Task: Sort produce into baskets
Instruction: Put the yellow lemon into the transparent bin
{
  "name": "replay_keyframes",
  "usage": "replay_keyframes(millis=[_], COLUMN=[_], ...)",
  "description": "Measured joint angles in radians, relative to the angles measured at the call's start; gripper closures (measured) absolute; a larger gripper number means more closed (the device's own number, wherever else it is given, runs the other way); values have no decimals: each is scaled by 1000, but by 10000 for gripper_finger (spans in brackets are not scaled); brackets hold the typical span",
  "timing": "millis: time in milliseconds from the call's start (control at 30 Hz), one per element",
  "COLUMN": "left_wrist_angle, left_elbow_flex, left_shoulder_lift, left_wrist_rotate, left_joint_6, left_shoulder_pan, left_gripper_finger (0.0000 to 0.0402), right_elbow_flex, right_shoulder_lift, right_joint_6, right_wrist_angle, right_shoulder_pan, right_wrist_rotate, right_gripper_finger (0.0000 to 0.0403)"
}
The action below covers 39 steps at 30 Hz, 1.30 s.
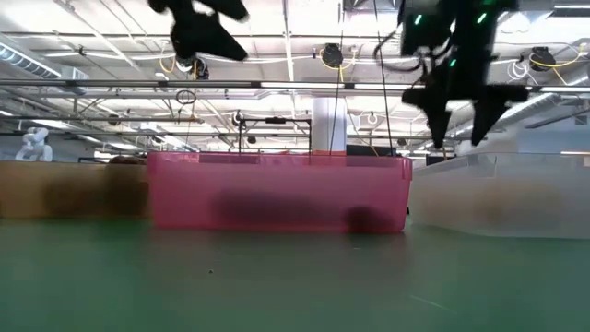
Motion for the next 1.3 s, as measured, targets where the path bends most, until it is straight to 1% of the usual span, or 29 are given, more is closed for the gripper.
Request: replay_keyframes(millis=[100,233,367,467,600,700,767,867,1067,1167,1300], left_wrist_angle=[0,-1,2,10,19,20,21,23,22,21,20], left_elbow_flex=[0,0,0,0,0,0,0,0,0,0,0], left_shoulder_lift=[0,0,0,0,0,0,0,0,0,0,0], left_wrist_rotate=[11,39,39,38,40,40,39,40,57,59,62], left_joint_6=[-8,-49,-90,-115,-122,-128,-140,-140,-140,-141,-141], left_shoulder_pan=[70,153,216,243,263,277,283,283,271,268,267], left_gripper_finger=[110,110,110,110,110,110,110,110,110,110,110], right_elbow_flex=[-25,-76,-140,-164,-175,-178,-195,-213,-222,-222,-222], right_shoulder_lift=[1,1,24,49,95,147,186,229,260,260,260], right_joint_6=[-172,-378,-465,-514,-562,-567,-563,-556,-565,-567,-567], right_wrist_angle=[110,353,543,622,672,677,714,747,745,741,736], right_shoulder_pan=[-188,-400,-554,-623,-667,-673,-674,-683,-682,-682,-682], right_wrist_rotate=[8,-15,-84,-100,-148,-156,-165,-215,-213,-213,-215], right_gripper_finger=[85,85,85,85,85,85,85,85,85,99,140])
